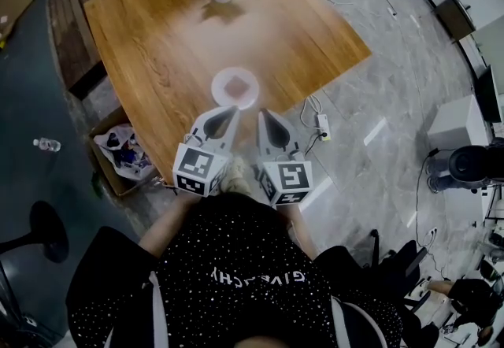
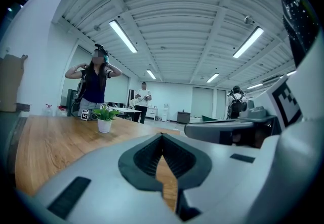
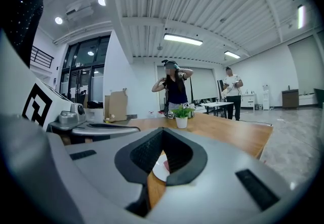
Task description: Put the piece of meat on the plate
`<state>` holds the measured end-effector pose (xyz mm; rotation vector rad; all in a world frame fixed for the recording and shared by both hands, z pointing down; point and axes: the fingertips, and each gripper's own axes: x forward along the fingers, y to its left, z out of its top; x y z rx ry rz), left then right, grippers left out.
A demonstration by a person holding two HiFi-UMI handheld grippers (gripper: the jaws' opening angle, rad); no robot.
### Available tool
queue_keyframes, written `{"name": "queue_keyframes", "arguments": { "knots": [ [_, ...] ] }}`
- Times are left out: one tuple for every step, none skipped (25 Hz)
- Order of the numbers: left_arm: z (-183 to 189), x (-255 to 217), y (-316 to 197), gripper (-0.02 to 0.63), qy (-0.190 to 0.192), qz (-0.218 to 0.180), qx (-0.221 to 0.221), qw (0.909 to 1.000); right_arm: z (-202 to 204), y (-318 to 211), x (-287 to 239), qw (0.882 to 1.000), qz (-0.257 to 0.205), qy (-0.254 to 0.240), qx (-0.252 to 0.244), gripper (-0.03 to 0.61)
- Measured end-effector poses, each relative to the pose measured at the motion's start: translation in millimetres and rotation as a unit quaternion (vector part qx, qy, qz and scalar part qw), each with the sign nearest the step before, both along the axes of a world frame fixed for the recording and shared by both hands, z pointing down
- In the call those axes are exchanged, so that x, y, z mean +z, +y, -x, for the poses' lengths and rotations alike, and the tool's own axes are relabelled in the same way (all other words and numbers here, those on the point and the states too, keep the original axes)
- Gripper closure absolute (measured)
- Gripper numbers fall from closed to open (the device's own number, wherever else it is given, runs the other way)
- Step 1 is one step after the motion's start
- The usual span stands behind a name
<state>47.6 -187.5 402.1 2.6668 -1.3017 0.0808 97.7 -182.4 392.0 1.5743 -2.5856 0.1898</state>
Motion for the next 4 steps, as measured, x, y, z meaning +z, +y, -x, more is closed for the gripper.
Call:
{"name": "queue_keyframes", "arguments": {
  "knots": [
    [0.7, -0.1, -0.9, 0.607, 0.001, 0.001, 0.0, 1.0, 0.1, -0.8, -0.3, 1.0, 0.0, 0.001, 0.001, 0.569],
    [1.6, 0.1, -1.8, 0.607, 0.001, 0.001, -0.001, 1.0, 0.4, -1.6, -0.4, 1.0, 0.0, 0.001, 0.001, 0.569],
    [2.6, 0.3, -2.7, 0.607, 0.001, 0.002, -0.001, 1.0, 0.9, -2.4, -0.5, 1.0, 0.0, 0.002, 0.001, 0.569],
    [3.7, 0.6, -3.6, 0.607, 0.001, 0.003, -0.002, 1.0, 1.4, -3.1, -0.6, 1.0, 0.001, 0.003, 0.002, 0.569]
  ]
}}
